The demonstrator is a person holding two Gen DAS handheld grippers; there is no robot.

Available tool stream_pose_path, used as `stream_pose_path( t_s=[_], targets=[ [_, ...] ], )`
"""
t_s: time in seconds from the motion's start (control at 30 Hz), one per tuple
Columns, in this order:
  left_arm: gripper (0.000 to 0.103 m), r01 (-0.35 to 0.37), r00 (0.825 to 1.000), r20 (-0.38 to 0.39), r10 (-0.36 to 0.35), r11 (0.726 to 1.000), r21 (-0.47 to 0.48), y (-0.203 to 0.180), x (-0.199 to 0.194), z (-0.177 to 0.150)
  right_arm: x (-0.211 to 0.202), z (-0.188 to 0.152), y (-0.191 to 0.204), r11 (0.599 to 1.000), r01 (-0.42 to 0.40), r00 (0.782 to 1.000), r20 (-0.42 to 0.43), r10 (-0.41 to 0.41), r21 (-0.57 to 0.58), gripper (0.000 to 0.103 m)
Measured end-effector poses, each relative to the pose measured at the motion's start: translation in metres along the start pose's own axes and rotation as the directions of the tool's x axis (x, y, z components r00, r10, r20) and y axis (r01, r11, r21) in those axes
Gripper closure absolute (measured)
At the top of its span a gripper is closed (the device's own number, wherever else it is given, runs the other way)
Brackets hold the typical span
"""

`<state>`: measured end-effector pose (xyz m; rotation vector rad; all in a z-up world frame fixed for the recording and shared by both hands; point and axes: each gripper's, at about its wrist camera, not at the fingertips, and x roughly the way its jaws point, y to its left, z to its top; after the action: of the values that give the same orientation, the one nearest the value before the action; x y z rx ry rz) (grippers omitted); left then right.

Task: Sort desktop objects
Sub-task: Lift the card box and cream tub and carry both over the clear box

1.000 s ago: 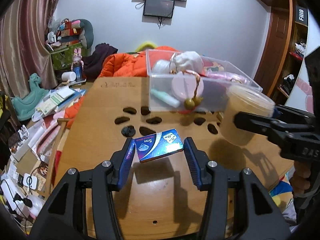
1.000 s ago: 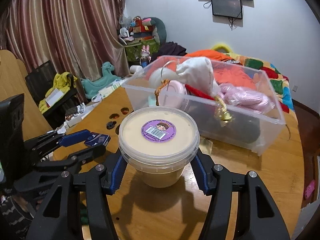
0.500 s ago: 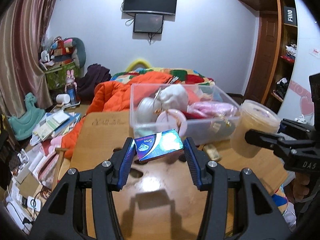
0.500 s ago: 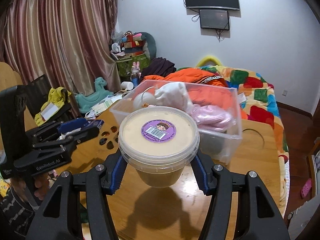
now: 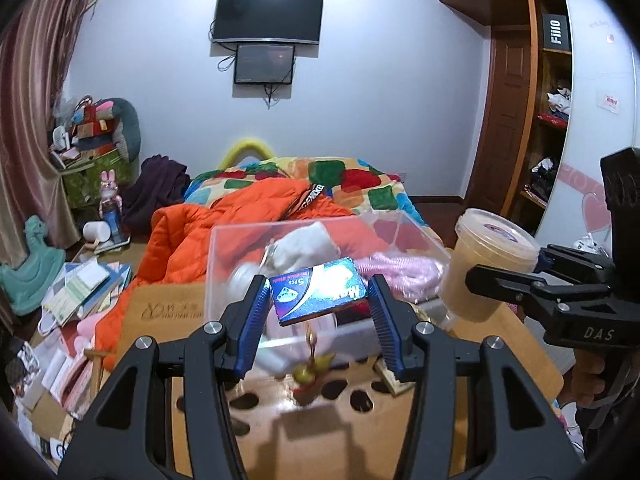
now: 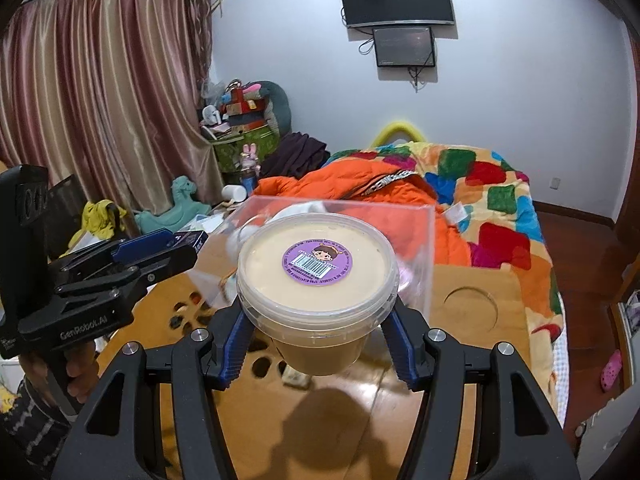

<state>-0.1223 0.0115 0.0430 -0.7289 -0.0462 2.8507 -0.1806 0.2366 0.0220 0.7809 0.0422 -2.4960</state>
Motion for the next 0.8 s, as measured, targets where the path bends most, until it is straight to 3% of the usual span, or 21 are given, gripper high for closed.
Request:
stream_pose_path(
  t_s=[0.5,0.8],
  targets=[
    [0.053,0.071,0.992,-0.103,-0.071,0.997,-0.003,-0.004,0.073,0.018,0.066,0.027,-0.026,0.999,-0.004,1.000,-0.030,0.006,0.045,0.048],
    [0.053,0.048,0.988,-0.147,-0.051,0.999,-0.022,0.001,0.095,0.012,0.090,0.026,-0.031,0.999,0.009,1.000,-0.029,-0.008,0.040,0.048]
  ],
)
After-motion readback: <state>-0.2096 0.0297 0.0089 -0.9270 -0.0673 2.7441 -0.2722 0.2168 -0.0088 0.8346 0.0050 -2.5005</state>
